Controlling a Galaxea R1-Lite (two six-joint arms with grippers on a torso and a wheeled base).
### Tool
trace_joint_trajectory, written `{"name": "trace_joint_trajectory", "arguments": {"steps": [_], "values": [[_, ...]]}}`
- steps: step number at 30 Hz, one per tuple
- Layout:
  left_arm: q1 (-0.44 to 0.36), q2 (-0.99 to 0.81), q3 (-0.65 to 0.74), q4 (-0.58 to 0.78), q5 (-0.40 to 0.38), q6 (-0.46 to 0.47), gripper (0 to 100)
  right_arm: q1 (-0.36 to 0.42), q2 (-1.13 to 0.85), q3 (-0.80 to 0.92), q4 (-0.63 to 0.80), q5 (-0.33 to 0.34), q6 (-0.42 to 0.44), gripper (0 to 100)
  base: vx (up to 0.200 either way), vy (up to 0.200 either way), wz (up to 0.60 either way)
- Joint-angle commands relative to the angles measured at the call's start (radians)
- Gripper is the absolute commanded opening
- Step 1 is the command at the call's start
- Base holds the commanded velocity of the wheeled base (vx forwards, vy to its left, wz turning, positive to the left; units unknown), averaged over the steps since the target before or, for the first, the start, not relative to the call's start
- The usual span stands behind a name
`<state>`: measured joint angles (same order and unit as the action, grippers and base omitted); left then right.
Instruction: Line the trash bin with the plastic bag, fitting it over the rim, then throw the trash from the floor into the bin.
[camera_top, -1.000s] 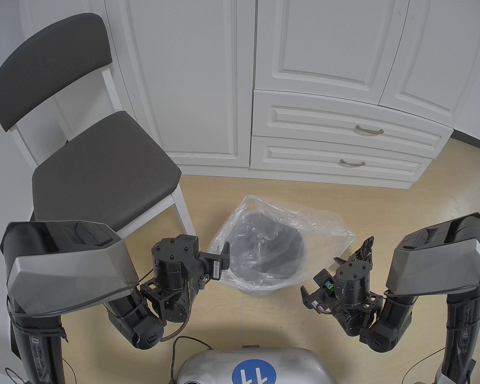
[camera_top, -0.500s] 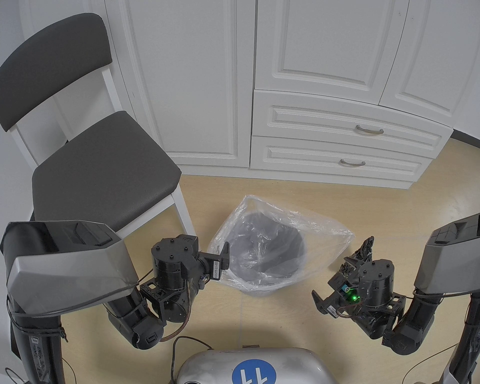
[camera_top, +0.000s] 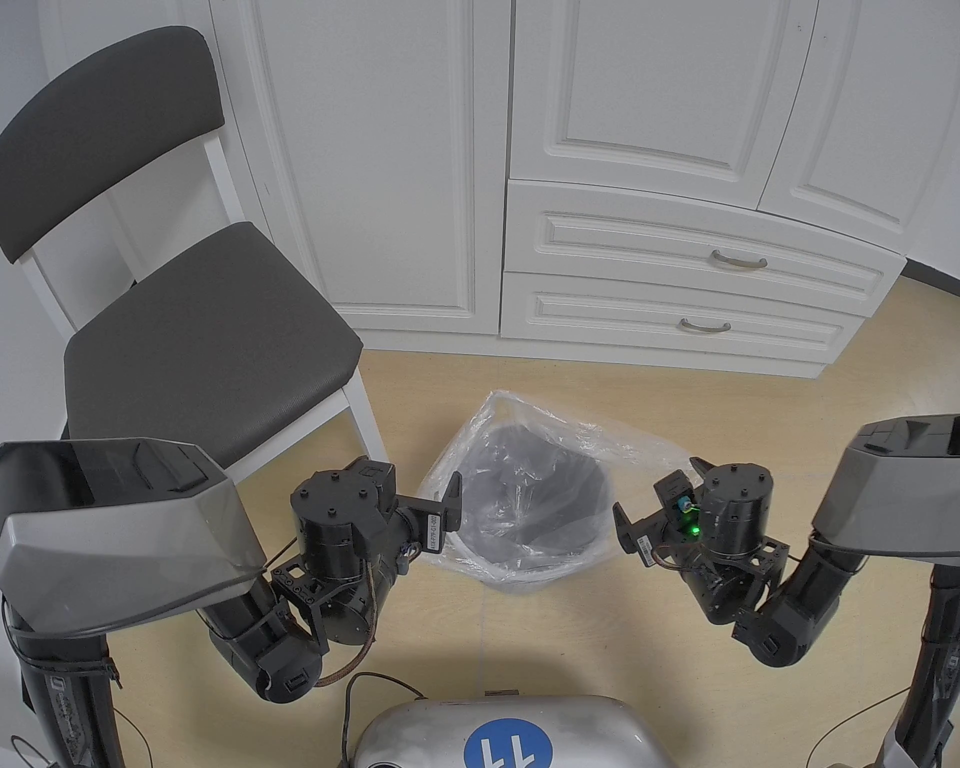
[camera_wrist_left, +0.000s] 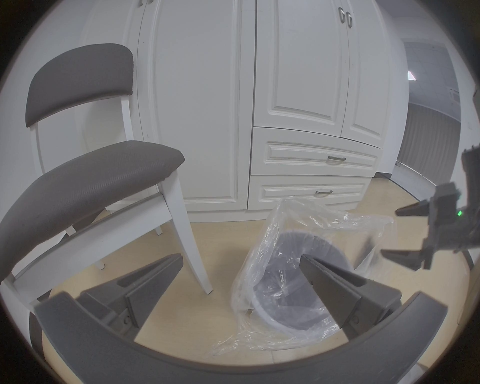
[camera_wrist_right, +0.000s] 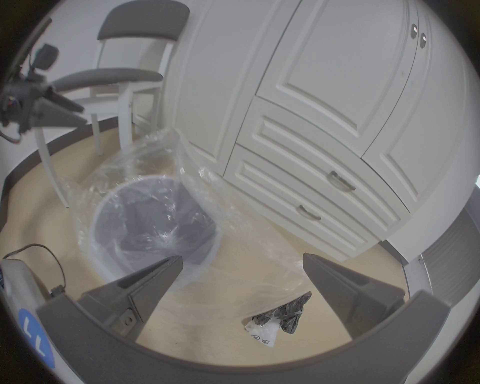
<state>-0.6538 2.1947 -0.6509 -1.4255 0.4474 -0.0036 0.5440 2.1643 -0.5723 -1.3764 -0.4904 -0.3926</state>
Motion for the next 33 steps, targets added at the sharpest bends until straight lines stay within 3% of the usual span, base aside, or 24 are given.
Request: {"name": "trace_joint_trajectory", "arguments": {"steps": [1,7,11,19,26,33], "values": [[-0.020,-0.021,0.019,-0.016,0.004,0.017,100,-0.010,0.186,-0.126,0.019,-0.065,0.029,100,0.000,0.000,0.00],[-0.027,-0.013,0.022,-0.030,0.004,0.020,100,-0.009,0.204,-0.050,0.016,-0.080,-0.003,100,0.000,0.000,0.00],[-0.027,-0.009,0.023,-0.030,0.004,0.020,100,-0.019,0.144,0.085,0.002,-0.050,-0.126,100,0.000,0.000,0.00],[-0.032,0.014,0.022,-0.030,0.004,0.020,100,0.001,0.123,0.140,-0.061,-0.034,-0.157,100,0.000,0.000,0.00],[-0.029,0.073,0.002,-0.030,0.002,0.014,100,0.011,0.075,0.095,-0.142,-0.022,-0.141,100,0.000,0.000,0.00],[-0.007,0.165,-0.069,-0.030,0.002,0.007,100,-0.007,0.065,-0.011,-0.136,-0.023,-0.062,100,0.000,0.000,0.00]]}}
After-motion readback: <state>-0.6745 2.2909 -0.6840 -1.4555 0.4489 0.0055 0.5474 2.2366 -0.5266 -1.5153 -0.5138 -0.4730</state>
